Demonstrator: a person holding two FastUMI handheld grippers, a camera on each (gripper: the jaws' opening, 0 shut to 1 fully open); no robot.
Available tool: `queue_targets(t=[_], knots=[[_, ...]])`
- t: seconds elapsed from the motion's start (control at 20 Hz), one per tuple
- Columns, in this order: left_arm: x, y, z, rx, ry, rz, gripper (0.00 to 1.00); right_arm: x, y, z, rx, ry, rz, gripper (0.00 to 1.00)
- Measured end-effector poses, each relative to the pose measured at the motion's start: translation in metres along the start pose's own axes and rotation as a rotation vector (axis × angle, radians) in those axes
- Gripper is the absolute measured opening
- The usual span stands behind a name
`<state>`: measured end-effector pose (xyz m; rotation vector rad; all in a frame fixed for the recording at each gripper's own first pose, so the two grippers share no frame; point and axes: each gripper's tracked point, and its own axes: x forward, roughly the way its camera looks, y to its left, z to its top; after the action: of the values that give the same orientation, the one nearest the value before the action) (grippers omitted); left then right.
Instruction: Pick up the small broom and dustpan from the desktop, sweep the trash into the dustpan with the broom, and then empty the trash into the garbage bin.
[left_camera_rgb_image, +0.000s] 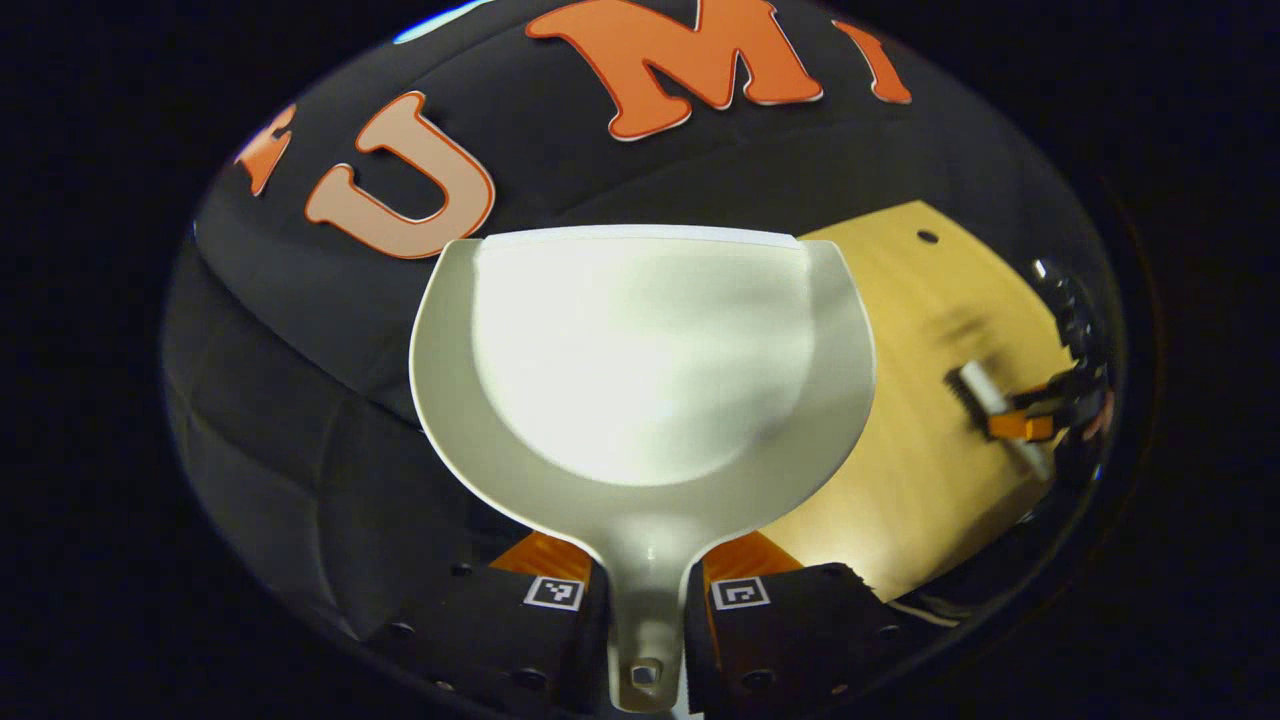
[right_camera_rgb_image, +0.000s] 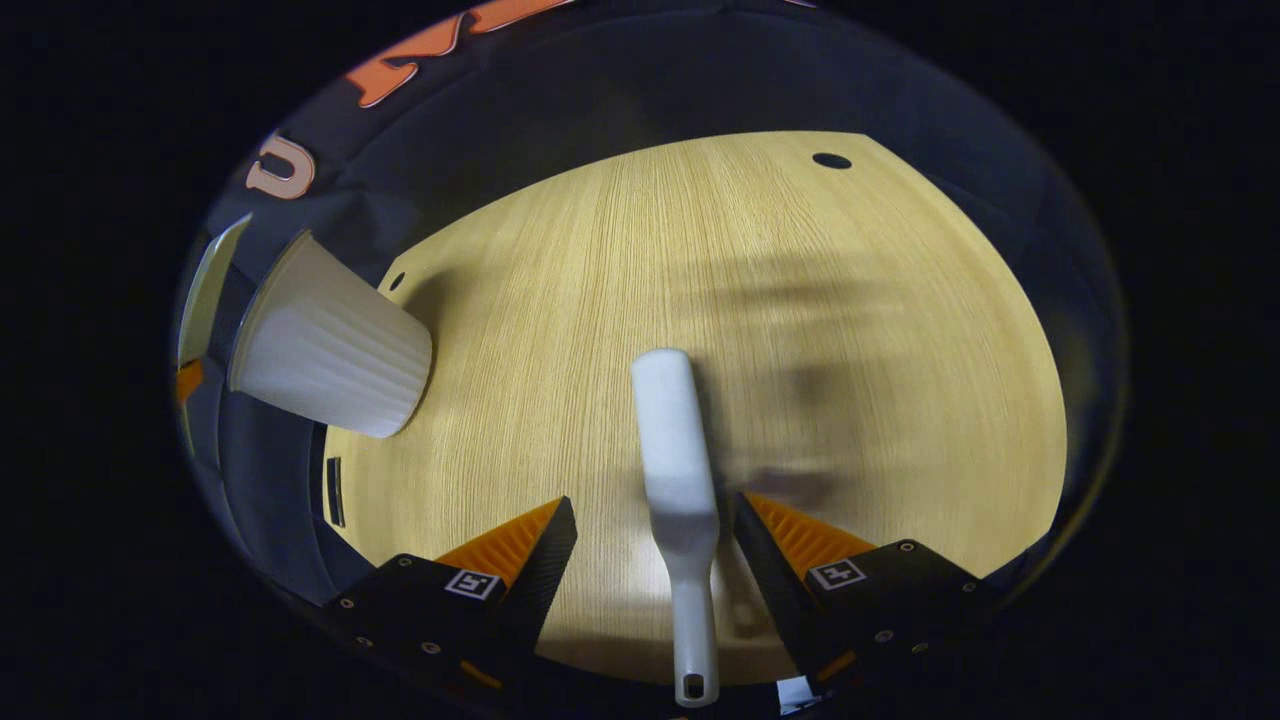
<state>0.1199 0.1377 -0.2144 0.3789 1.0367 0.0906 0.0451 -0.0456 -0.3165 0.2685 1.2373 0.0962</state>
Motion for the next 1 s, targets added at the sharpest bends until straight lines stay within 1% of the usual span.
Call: queue_targets(t=[0.1, 0.15, 0.2, 0.25, 0.35, 0.45, 0.5, 0.6, 0.65, 0.75, 0.85, 0.9, 1.0], knots=[[0.000, -0.064, 0.012, -0.126, -0.031, -0.145, 0.32, -0.007, 0.002, 0.008, 0.001, -0.030, -0.006, 0.96], [-0.003, -0.097, 0.016, -0.173, -0.039, -0.216, 0.32, -0.007, 0.002, 0.010, 0.000, -0.043, -0.014, 0.96], [0.004, -0.119, 0.021, -0.200, -0.038, -0.269, 0.32, -0.009, 0.000, 0.012, -0.001, -0.053, -0.023, 0.96], [0.004, -0.145, 0.025, -0.206, -0.052, -0.308, 0.32, -0.010, -0.002, 0.014, -0.002, -0.056, -0.029, 0.96], [0.006, -0.189, 0.020, -0.208, -0.052, -0.355, 0.32, -0.011, -0.005, 0.013, -0.002, -0.051, -0.046, 0.96], [0.019, -0.220, 0.005, -0.219, -0.013, -0.377, 0.32, -0.010, -0.008, 0.010, -0.015, -0.050, -0.055, 0.96], [0.027, -0.228, -0.004, -0.238, 0.013, -0.389, 0.32, -0.009, -0.008, 0.009, -0.023, -0.048, -0.059, 0.97], [0.047, -0.253, -0.030, -0.287, 0.109, -0.411, 0.32, -0.008, -0.007, 0.006, -0.036, -0.040, -0.063, 0.97], [0.059, -0.263, -0.044, -0.288, 0.147, -0.408, 0.33, -0.006, -0.006, 0.005, -0.044, -0.038, -0.063, 0.97], [0.085, -0.277, -0.071, -0.281, 0.221, -0.377, 0.32, -0.005, -0.006, 0.004, -0.059, -0.031, -0.069, 0.97], [0.105, -0.288, -0.096, -0.305, 0.299, -0.366, 0.33, -0.001, -0.006, 0.002, -0.073, -0.022, -0.073, 0.97], [0.113, -0.295, -0.106, -0.333, 0.339, -0.366, 0.33, -0.001, -0.005, 0.000, -0.079, -0.017, -0.074, 0.96], [0.123, -0.306, -0.120, -0.355, 0.401, -0.361, 0.33, 0.001, -0.005, -0.003, -0.090, -0.010, -0.078, 0.96]])
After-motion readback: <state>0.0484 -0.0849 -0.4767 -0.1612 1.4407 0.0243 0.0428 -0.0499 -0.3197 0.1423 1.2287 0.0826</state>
